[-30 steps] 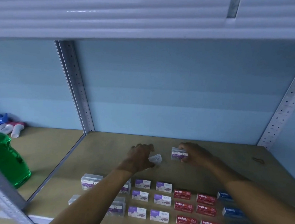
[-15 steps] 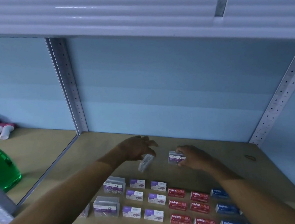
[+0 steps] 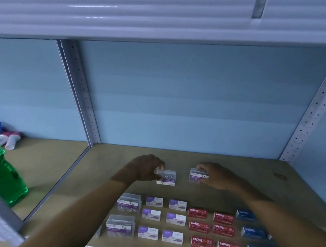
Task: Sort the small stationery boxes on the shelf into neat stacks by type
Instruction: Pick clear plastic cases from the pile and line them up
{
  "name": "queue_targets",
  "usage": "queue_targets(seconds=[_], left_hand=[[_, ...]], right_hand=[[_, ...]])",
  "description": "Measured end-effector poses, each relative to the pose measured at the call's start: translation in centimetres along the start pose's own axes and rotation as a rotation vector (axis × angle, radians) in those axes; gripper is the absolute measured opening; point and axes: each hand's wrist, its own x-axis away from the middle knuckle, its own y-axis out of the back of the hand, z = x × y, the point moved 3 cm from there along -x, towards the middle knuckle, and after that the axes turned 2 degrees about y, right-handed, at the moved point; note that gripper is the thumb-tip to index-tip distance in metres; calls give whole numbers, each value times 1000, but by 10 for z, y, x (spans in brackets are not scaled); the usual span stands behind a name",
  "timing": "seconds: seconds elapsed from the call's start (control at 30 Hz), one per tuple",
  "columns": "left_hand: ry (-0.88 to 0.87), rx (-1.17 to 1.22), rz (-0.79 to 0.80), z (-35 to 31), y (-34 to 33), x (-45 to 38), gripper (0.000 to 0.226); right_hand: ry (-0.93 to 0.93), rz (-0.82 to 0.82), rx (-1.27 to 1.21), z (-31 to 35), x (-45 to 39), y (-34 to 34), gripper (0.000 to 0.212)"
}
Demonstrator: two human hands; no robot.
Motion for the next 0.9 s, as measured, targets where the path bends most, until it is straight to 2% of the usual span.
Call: queue_targets(seconds=[0.13, 0.27, 0.4, 0.53, 0.63, 0.73, 0.9], left_hand=[[-5, 118, -39, -7, -6, 1, 46], [-49, 47, 0, -15, -10, -1, 59], [-59, 23, -14, -24, -14, -13, 46], [-4, 303, -110, -24, -15, -19, 37], [9, 463, -194, -18, -8, -18, 41], [21, 456, -212, -5, -7, -9, 48], [56, 344, -130, 12, -13, 6, 43]], right_hand=[[-4, 9, -12, 3, -2, -4, 38], [-2, 6, -37, 4, -3, -5, 30], [-4, 2, -31, 4, -1, -5, 32], [-20, 2, -46, 4, 1, -6, 37], [-28, -2, -52, 4, 2, -7, 40], [-28, -2, -60, 4, 2, -7, 39], [-26, 14, -77, 5, 0, -4, 32]])
